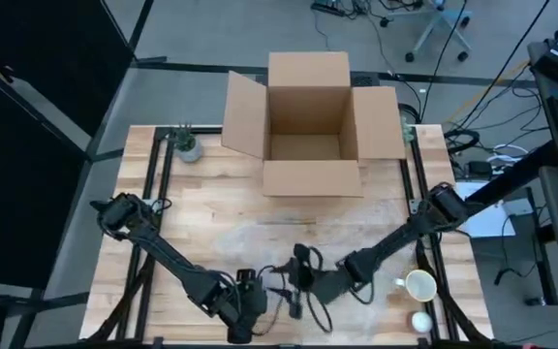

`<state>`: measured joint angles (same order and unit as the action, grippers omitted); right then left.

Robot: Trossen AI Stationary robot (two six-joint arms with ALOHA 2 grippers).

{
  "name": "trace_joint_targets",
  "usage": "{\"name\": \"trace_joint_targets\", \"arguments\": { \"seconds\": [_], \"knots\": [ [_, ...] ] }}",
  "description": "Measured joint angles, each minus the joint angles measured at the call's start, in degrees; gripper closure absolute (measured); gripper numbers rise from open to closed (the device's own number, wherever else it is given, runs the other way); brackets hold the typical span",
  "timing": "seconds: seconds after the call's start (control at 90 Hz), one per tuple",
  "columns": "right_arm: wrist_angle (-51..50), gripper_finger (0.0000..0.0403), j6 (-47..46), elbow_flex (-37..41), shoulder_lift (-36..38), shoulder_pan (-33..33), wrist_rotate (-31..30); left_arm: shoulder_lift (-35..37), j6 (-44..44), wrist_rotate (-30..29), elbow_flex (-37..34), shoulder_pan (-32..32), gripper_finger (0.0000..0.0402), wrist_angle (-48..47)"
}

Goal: Wrap mug
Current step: Wrap the red patterned mug with the left transparent bubble wrap

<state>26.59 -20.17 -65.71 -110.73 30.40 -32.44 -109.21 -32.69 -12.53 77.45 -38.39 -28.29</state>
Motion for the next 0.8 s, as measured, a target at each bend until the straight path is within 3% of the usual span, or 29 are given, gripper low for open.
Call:
{"name": "trace_joint_targets", "arguments": {
  "seconds": [0.156,0.467,0.8],
  "knots": [
    [4.25,0.0206,1.97,-0.75,-2.60,-1.13,5.44,0.00,0.01,0.00,0.00,-0.02,0.0246,0.33],
    [-1.47,0.0206,0.21,-1.23,-4.88,-1.86,3.70,0.01,0.09,0.02,1.38,0.02,0.0246,-0.26],
    [-1.66,0.0206,0.94,-1.25,-4.91,-1.93,3.81,4.80,0.58,-2.20,5.13,-0.25,0.0246,-8.06]
  ]
}}
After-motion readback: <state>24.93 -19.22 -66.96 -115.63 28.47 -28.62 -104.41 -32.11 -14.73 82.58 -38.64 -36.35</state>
